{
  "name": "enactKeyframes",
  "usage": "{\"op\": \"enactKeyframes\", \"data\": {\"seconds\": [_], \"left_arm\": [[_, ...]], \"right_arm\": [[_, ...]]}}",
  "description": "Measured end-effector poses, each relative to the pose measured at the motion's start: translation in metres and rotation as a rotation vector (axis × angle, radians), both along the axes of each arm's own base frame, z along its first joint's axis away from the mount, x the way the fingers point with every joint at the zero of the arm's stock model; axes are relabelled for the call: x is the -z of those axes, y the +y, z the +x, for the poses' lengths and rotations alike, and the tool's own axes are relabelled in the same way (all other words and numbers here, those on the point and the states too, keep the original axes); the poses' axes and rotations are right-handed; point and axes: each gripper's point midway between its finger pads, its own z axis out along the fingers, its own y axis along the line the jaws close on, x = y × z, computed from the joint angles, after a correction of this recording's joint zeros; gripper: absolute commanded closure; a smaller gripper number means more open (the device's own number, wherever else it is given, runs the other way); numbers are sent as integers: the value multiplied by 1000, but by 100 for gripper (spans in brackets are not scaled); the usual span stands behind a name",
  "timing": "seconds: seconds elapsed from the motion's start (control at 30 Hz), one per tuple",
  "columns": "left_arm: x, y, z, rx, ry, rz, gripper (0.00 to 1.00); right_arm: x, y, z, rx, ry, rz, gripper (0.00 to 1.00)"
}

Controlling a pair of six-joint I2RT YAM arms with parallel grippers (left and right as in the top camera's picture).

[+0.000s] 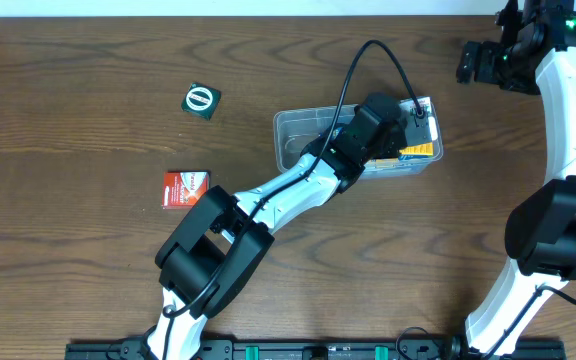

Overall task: Pack container
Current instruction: 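Lower the Panadol box into the container and release it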

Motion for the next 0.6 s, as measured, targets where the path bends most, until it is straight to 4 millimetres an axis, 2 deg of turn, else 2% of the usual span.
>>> {"op": "enactKeyframes", "data": {"seconds": [0.13,0.4,0.6], "left_arm": [[0,0,0,12,-16,16,47],[0,0,0,29,-38,39,32],[0,0,1,28,-39,41,30]], "right_arm": [[0,0,0,0,0,0,1],[0,0,0,0,0,0,1],[0,0,0,0,0,0,1]]}}
